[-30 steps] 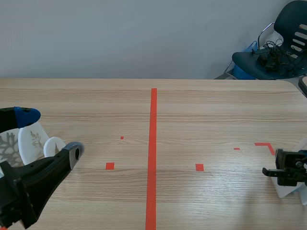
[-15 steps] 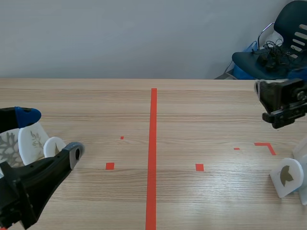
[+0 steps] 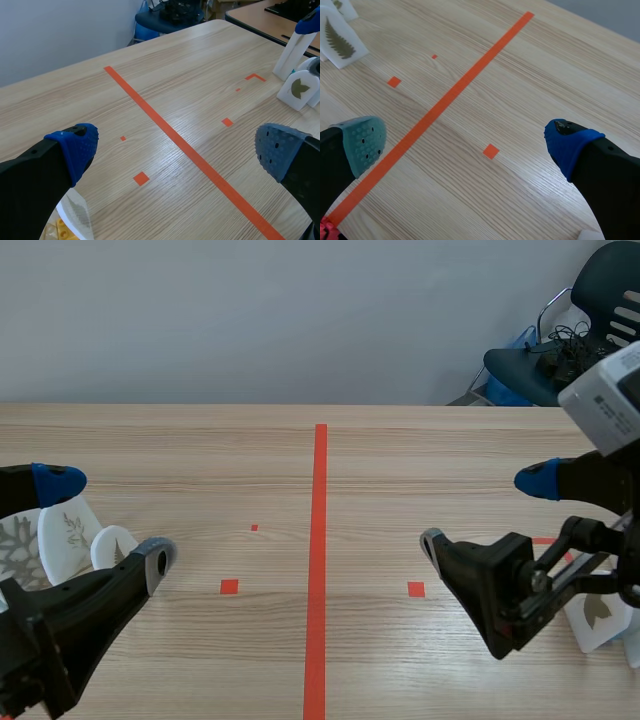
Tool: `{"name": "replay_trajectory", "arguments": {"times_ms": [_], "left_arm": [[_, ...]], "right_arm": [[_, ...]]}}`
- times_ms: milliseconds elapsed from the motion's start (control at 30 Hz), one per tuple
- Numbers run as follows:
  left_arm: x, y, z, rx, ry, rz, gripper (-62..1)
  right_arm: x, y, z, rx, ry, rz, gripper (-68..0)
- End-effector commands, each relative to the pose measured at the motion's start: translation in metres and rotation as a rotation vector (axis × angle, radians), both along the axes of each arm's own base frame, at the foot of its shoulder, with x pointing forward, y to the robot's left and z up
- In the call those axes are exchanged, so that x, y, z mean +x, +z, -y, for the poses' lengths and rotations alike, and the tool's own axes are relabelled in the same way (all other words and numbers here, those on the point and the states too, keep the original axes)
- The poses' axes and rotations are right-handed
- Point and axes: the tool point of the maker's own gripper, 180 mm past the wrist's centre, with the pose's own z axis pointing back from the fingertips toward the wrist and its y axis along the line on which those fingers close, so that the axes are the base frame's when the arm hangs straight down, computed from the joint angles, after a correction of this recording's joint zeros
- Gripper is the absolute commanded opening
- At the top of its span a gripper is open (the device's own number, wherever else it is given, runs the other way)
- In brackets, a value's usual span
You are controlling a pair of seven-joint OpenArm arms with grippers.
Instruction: Do the leaf sorting experiment
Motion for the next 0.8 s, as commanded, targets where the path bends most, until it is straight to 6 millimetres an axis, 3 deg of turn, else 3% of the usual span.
{"name": "replay_trajectory", "arguments": {"times_ms": [0,767], "left_arm": [[0.0006,0.0075,0.0040,-0.023,-0.007,0.021,1.4],[0.0006,0.0075,0.0040,-0.023,-0.007,0.021,1.4]], "right_arm": [[0.0034,0.0166,-0.0012,0.010,0.004,0.055,0.4],[0.0035,0.0194,-0.0020,0.017,0.006,0.071,0.4]]}}
